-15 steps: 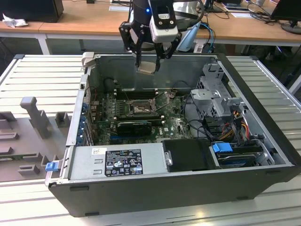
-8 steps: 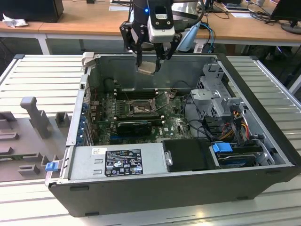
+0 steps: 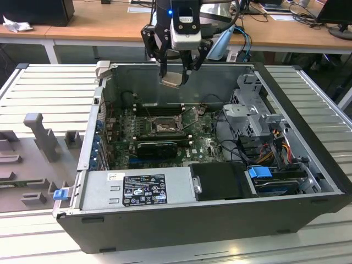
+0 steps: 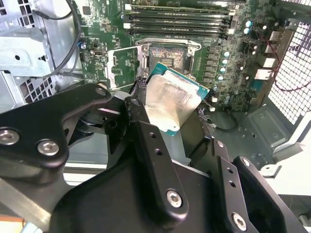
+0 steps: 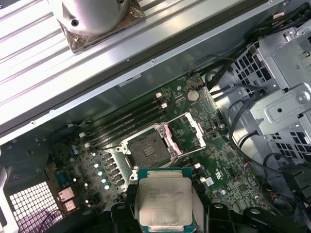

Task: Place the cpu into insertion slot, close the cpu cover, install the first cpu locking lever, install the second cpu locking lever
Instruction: 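Place the cpu into insertion slot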

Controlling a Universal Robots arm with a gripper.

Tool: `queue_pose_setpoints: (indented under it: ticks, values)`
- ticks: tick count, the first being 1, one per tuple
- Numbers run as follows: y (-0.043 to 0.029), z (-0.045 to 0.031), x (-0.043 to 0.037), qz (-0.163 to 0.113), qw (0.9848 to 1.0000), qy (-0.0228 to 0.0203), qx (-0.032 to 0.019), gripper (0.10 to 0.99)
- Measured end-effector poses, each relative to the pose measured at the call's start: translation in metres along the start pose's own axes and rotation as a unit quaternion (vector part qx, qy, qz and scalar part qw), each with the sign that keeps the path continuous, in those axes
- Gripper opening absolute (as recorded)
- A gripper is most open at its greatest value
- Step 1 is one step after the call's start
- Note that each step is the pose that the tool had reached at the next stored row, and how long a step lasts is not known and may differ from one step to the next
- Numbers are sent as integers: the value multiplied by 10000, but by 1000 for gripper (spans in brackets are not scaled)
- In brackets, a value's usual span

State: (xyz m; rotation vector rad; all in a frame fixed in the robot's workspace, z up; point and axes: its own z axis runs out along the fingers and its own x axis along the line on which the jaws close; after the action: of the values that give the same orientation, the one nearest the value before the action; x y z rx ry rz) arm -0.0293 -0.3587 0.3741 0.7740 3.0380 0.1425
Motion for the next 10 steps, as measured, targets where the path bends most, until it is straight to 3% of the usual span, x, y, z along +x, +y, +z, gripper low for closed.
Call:
queue_pose_setpoints:
  ticks: [10]
  values:
    - [0,4,0,266,9996,-24,-4,529]
